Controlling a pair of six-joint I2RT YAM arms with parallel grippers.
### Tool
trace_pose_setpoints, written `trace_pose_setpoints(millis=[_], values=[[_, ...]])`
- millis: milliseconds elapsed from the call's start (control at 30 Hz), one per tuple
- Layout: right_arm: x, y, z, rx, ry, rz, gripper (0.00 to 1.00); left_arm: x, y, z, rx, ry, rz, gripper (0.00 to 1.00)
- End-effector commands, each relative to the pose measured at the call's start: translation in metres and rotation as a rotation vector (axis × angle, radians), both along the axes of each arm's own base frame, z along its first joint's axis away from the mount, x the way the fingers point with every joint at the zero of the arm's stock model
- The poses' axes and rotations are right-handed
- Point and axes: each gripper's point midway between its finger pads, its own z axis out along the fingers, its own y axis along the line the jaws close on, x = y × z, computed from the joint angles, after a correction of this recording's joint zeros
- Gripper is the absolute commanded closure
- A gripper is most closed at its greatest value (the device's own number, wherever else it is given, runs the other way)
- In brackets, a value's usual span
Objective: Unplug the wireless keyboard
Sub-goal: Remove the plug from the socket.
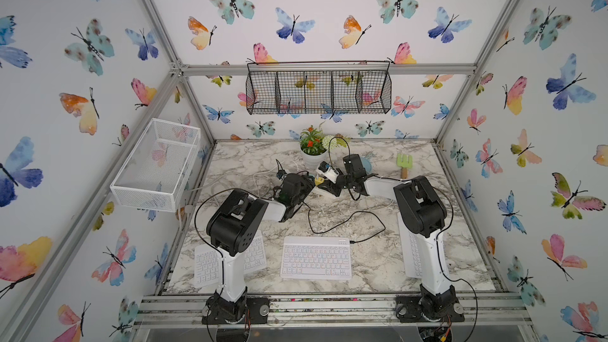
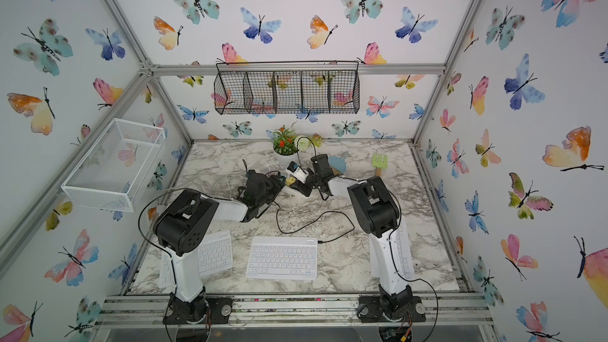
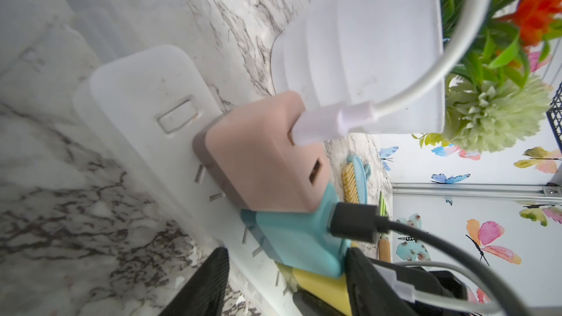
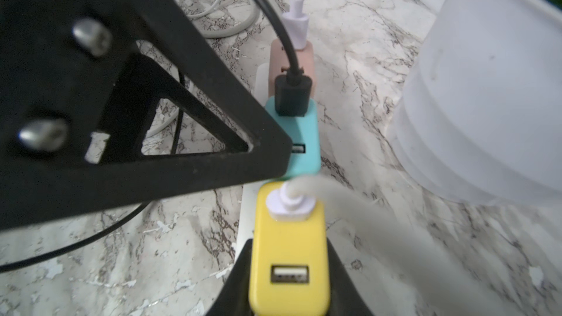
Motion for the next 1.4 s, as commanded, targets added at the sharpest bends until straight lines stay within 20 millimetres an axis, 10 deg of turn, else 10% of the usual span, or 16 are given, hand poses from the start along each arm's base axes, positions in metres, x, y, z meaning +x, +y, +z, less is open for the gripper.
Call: trace_pose_setpoints(millis=[0,433,733,1367], values=[[0.000,0.001,0.001,0.003,0.026,0.008,0.75,-0.015,0.012,-0.040,0.097,0.124,0.020,0.39],[0.006,0.001,0.036,0.049,-0.141,-0.073,0.80,-0.026,0.007,-0.055,0.114,0.191,-0.034,0.45],[-0.007,0.019,0.056,0.164,0.061,0.051,0.80,-0.041,0.013,-0.069,0.122,0.223,-0.035,0.46],[-0.012,0.006,0.079,0.147,-0.309,-0.066,0.80,-0.045,0.012,-0.075,0.129,0.244,-0.055,0.46]])
